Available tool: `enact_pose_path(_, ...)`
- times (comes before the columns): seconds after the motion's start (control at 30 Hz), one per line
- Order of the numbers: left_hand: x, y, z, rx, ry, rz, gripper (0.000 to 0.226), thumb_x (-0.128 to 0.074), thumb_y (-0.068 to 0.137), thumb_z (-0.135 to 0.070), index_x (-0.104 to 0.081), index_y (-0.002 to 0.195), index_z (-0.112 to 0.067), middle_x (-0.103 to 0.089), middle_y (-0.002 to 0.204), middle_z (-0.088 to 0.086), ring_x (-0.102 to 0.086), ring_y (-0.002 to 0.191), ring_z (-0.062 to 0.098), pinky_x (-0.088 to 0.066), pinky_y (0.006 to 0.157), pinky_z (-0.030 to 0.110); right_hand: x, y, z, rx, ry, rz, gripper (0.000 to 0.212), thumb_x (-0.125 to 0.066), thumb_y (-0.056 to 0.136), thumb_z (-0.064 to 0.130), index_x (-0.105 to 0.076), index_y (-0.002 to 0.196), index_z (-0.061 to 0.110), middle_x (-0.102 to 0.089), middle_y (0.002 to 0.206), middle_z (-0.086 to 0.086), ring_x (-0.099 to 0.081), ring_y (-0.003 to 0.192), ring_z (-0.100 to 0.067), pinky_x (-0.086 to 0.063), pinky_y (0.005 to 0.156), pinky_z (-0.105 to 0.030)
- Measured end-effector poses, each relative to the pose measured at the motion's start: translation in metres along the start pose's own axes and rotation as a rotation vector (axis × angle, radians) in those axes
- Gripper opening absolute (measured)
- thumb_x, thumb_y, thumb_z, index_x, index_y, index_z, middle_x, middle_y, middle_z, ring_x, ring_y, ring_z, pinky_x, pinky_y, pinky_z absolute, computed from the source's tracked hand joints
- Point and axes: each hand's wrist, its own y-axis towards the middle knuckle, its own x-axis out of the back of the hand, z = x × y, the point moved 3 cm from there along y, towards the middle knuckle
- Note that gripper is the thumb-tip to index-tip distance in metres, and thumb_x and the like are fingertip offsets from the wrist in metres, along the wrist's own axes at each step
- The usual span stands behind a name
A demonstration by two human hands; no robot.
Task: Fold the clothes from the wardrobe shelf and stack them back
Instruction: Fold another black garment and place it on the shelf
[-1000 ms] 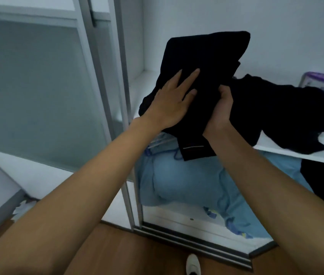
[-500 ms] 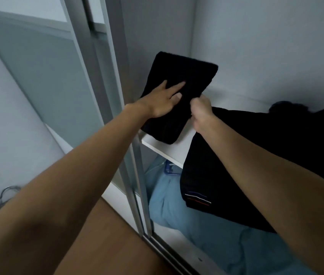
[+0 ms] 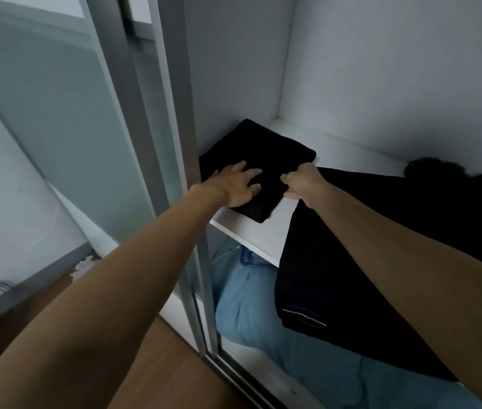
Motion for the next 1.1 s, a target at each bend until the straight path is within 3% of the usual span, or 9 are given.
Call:
enact_pose_path(0.1, 0.0, 0.003, 0.002, -0.007, -0.057, 0.028, 0.057, -0.032, 0.103, -0.05, -0.013, 0.156, -0.039, 0.002, 0.168, 0.003, 0.002, 0.153, 0.027, -0.001, 0.12, 0.053, 0.012, 0.0, 0.004, 0.09, -0.225, -0.033, 0.006, -0.057, 0.094, 0.001, -0.059, 0.091, -0.004, -0.056, 0.09, -0.015, -0.058, 0.08, -0.026, -0.052, 0.073, -0.035)
enact_pose_path(0.3, 0.006, -0.006, -0.019, -0.175, -0.206, -0.181, 0.05, -0.046, 0.102, -0.026, -0.035, 0.151, -0.024, -0.001, 0.167, 0.001, 0.006, 0.153, 0.022, 0.009, 0.119, 0.05, 0.061, -0.05, 0.006, 0.394, -0.442, -0.327, 0.03, -0.059, 0.09, 0.008, -0.069, 0.119, 0.008, -0.069, 0.119, -0.008, -0.063, 0.11, -0.021, -0.041, 0.095, -0.02)
enact_pose_path(0.4, 0.009, -0.016, -0.052, -0.393, -0.298, -0.27, 0.046, -0.048, 0.102, -0.024, -0.041, 0.147, -0.017, -0.016, 0.165, 0.005, -0.009, 0.152, 0.023, 0.0, 0.122, 0.045, 0.092, -0.076, -0.014, 0.313, -0.551, -0.404, 0.034, -0.059, 0.093, 0.015, -0.063, 0.127, 0.009, -0.064, 0.128, -0.01, -0.059, 0.117, -0.025, -0.04, 0.096, -0.024)
enact_pose_path(0.57, -0.01, -0.025, -0.099, -0.518, -0.484, -0.113, 0.064, -0.058, 0.098, -0.027, -0.03, 0.151, -0.006, -0.024, 0.16, 0.011, -0.024, 0.147, 0.025, -0.019, 0.118, 0.03, 0.135, -0.139, -0.056, 0.092, -0.657, -0.605, 0.045, -0.06, 0.094, 0.022, -0.055, 0.138, 0.013, -0.062, 0.132, -0.009, -0.059, 0.117, -0.025, -0.044, 0.091, -0.027)
enact_pose_path(0.7, -0.031, -0.021, -0.126, -0.432, -0.5, 0.049, 0.079, -0.063, 0.092, -0.039, -0.023, 0.152, -0.007, -0.023, 0.158, 0.013, -0.034, 0.141, 0.029, -0.031, 0.113, 0.034, 0.154, -0.186, -0.08, -0.055, -0.809, -0.752, 0.058, -0.066, 0.088, 0.034, -0.049, 0.141, 0.019, -0.051, 0.142, -0.009, -0.045, 0.132, -0.033, -0.041, 0.107, -0.049)
enact_pose_path(0.83, -0.051, -0.029, -0.141, -0.471, -0.325, 0.102, 0.089, -0.07, 0.083, -0.052, -0.028, 0.152, -0.014, -0.031, 0.155, 0.01, -0.03, 0.141, 0.034, -0.033, 0.114, 0.049, 0.164, -0.209, -0.104, -0.127, -0.674, -0.726, 0.07, -0.07, 0.086, 0.028, -0.039, 0.148, 0.014, -0.043, 0.147, -0.016, -0.046, 0.132, -0.034, -0.041, 0.11, -0.043)
enact_pose_path(0.93, -0.051, -0.038, -0.145, -0.519, -0.127, 0.071, 0.073, -0.065, 0.084, -0.058, -0.043, 0.144, -0.023, -0.039, 0.149, 0.007, -0.032, 0.138, 0.036, -0.036, 0.108, 0.054, 0.17, -0.221, -0.118, -0.109, -0.492, -0.825, 0.062, -0.065, 0.087, 0.021, -0.043, 0.144, 0.011, -0.049, 0.142, -0.014, -0.053, 0.126, -0.029, -0.044, 0.108, -0.038)
enact_pose_path(1.03, -0.045, -0.05, -0.146, -0.527, -0.053, -0.005, 0.031, -0.059, 0.092, -0.049, -0.063, 0.111, -0.024, -0.055, 0.127, 0.004, -0.042, 0.129, 0.033, -0.035, 0.104, 0.057, 0.177, -0.232, -0.13, -0.143, -0.377, -0.893, 0.061, -0.065, 0.087, 0.024, -0.044, 0.143, 0.012, -0.05, 0.142, -0.012, -0.051, 0.128, -0.028, -0.043, 0.108, -0.036)
enact_pose_path(1.1, -0.049, -0.059, -0.144, -0.511, -0.042, -0.003, 0.023, -0.053, 0.098, -0.038, -0.062, 0.087, -0.02, -0.061, 0.109, 0.003, -0.047, 0.12, 0.029, -0.032, 0.106, 0.058, 0.183, -0.237, -0.138, -0.168, -0.355, -0.912, 0.064, -0.066, 0.086, 0.026, -0.041, 0.143, 0.01, -0.049, 0.141, -0.013, -0.051, 0.128, -0.03, -0.043, 0.109, -0.04)
